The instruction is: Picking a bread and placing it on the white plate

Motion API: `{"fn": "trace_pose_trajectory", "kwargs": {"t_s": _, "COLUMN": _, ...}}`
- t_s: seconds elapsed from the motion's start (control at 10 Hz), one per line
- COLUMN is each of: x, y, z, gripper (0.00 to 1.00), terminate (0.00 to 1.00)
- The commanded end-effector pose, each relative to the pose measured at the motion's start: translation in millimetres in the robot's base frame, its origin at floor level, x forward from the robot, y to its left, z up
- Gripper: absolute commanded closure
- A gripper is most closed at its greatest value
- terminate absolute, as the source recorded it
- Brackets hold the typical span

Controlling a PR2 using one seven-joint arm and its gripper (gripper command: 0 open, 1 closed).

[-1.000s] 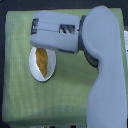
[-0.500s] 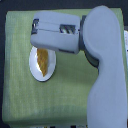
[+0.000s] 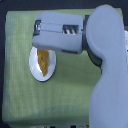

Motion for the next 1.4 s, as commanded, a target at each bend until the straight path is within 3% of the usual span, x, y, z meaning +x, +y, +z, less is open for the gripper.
{"fn": "trace_pose_trajectory", "kwargs": {"t_s": 0.0, "x": 17, "y": -31, "z": 52, "gripper": 0.00, "terminate": 0.00}}
{"fn": "trace_pose_trajectory", "kwargs": {"t_s": 0.3, "x": 33, "y": -63, "z": 105, "gripper": 0.00, "terminate": 0.00}}
{"fn": "trace_pose_trajectory", "kwargs": {"t_s": 0.5, "x": 29, "y": -75, "z": 128, "gripper": 0.00, "terminate": 0.00}}
{"fn": "trace_pose_trajectory", "kwargs": {"t_s": 1.0, "x": 5, "y": -130, "z": 145, "gripper": 0.00, "terminate": 0.00}}
{"fn": "trace_pose_trajectory", "kwargs": {"t_s": 1.3, "x": -9, "y": -198, "z": 153, "gripper": 0.00, "terminate": 0.00}}
